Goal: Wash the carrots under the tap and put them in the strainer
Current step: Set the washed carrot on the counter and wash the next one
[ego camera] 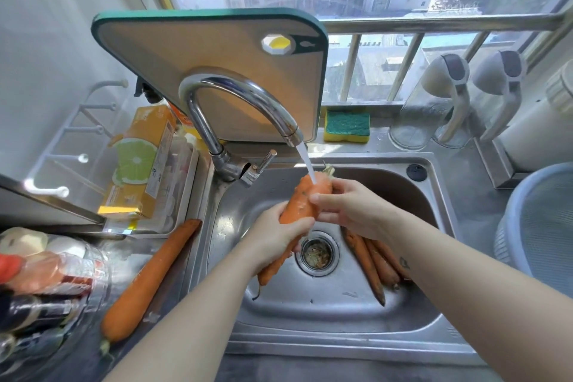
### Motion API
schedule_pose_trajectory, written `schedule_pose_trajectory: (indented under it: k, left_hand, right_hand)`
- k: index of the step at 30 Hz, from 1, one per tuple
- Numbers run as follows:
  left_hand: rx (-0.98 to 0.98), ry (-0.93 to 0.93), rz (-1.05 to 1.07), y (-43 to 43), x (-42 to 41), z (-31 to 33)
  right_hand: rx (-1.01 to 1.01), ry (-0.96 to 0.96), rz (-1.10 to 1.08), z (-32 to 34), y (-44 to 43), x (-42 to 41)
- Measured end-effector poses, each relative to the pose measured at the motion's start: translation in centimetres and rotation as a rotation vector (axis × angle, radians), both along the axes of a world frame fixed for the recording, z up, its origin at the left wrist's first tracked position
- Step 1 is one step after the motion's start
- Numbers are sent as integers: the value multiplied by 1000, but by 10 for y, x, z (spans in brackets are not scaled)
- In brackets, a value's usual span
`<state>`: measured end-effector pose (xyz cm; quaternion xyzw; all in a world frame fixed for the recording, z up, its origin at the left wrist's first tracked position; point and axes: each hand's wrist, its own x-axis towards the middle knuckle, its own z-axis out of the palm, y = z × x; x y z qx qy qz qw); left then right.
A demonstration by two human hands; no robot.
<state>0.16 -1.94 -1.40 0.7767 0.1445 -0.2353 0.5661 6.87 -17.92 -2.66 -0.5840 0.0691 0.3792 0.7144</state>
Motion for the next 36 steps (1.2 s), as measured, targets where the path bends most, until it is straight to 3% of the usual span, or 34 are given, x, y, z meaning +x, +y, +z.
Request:
schedule_pose_trajectory:
  k: [3,8,13,16,21,24,36]
  left_hand:
    - [130,-73,-45,-4,1,0]
    - [132,-65,-57,-3,0,0]
    - [256,-109,-64,-7,1,-6]
    - [224,-97,-51,-5,1,-6]
    - [284,-136,-64,-10,0,-8]
    - [269,-117,-66,-8,0,-5]
    - [344,-175,-71,-11,-1,-1]
  right_hand:
    - [-102,-30,-95,0,9,-3]
    - [17,48,-37,3,3,1]
    - [-55,-22,-92,-1,8,-3]
    - [71,59,-30,1,0,0]
    - [-55,-79,-56,-1,5,-2]
    - [24,7,16,1,-2,3]
    - [-68,-26,3,9,2,3]
